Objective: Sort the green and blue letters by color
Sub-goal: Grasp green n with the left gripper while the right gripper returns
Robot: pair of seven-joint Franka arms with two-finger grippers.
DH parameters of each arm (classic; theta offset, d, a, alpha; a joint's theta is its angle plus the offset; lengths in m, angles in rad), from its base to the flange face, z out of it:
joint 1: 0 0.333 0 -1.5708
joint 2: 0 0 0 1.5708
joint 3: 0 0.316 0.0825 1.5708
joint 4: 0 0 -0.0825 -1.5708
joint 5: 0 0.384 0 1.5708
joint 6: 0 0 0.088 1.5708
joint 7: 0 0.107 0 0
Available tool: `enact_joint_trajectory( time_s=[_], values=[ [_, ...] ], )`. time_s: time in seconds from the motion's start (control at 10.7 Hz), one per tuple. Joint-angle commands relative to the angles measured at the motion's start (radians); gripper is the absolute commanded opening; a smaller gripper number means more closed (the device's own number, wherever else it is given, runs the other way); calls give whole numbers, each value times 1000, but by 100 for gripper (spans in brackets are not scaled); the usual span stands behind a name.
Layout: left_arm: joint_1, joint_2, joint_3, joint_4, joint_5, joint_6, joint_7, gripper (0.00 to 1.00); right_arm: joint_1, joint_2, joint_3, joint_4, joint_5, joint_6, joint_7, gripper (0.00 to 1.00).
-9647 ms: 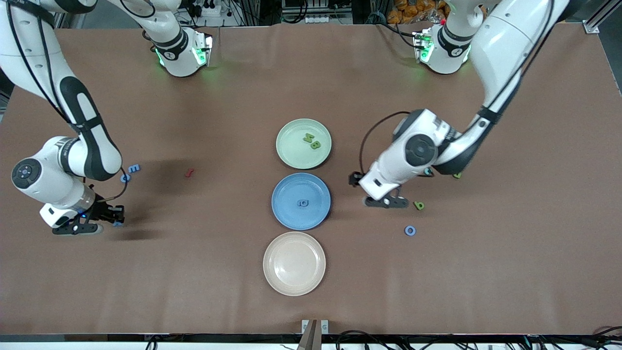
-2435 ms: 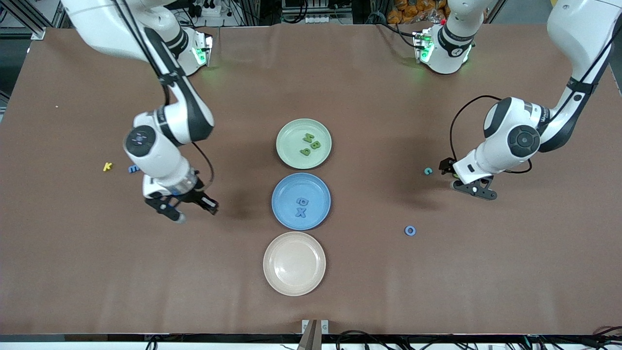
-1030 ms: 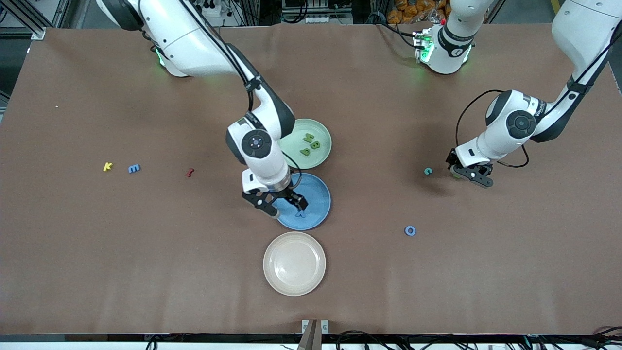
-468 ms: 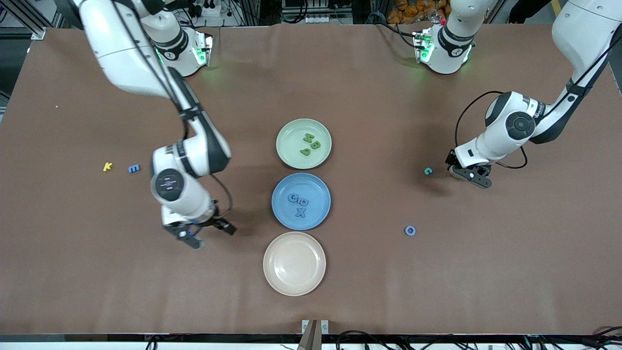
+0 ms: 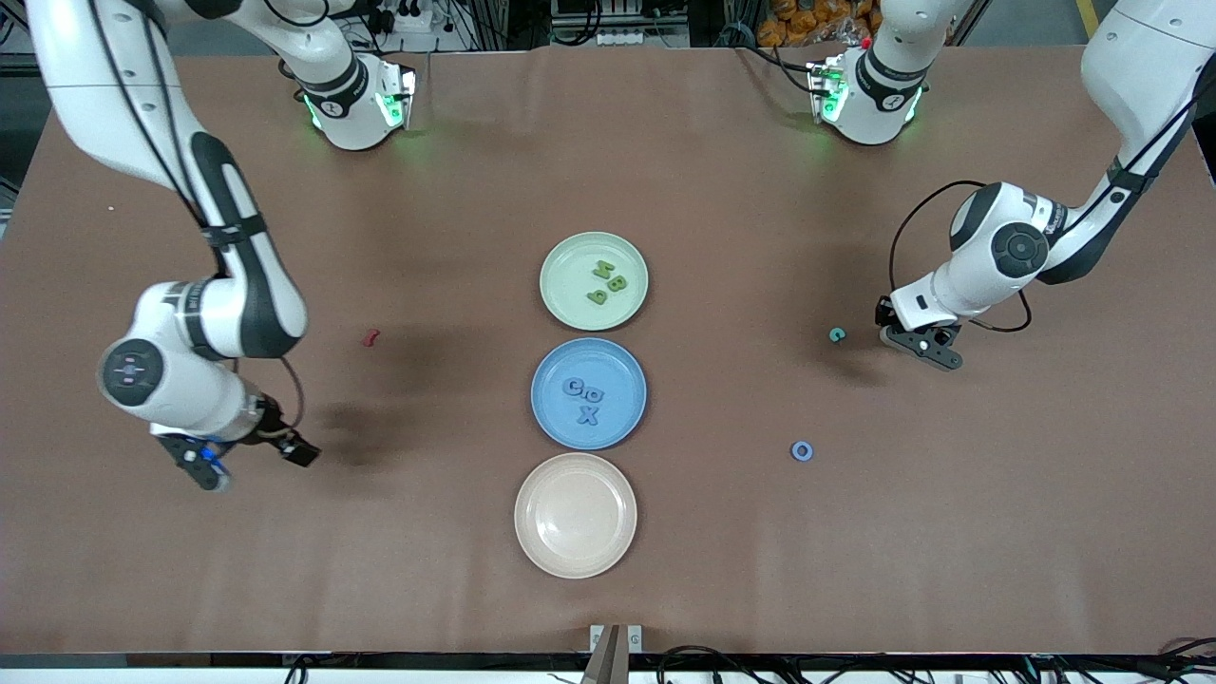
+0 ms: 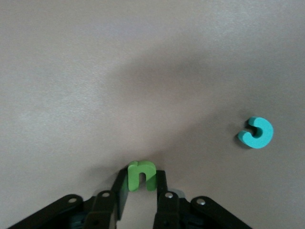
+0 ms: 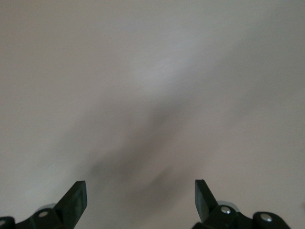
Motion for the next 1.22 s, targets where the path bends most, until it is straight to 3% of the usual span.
enact_joint_trajectory(
  time_s=[0.0,0.09,0.28,0.47,0.75,0.84,1.12],
  values=[
    [11,11,-1,11,36,9,7,7,-116,-94,21,-119,-17,3,5,100],
    [11,2,-3,13,36,8,2,0,-142,-119,19,-155,-17,10,16,100],
    [11,-44,-27,22,15,-6,-13,0,-168,-204,-6,-276,-15,52,22,100],
    [13,-58,-134,68,1,-88,-138,0,-205,-289,-19,-417,-15,127,22,100],
    [0,-42,-334,120,-37,-227,-452,0,-217,-317,-19,-548,-17,281,149,100],
    [-41,-23,-378,120,-68,-230,-569,0,-217,-317,-19,-564,-17,308,200,100],
    [-345,26,-373,193,-117,-232,-943,0,-217,-317,-19,-645,-17,398,261,100]
  ],
)
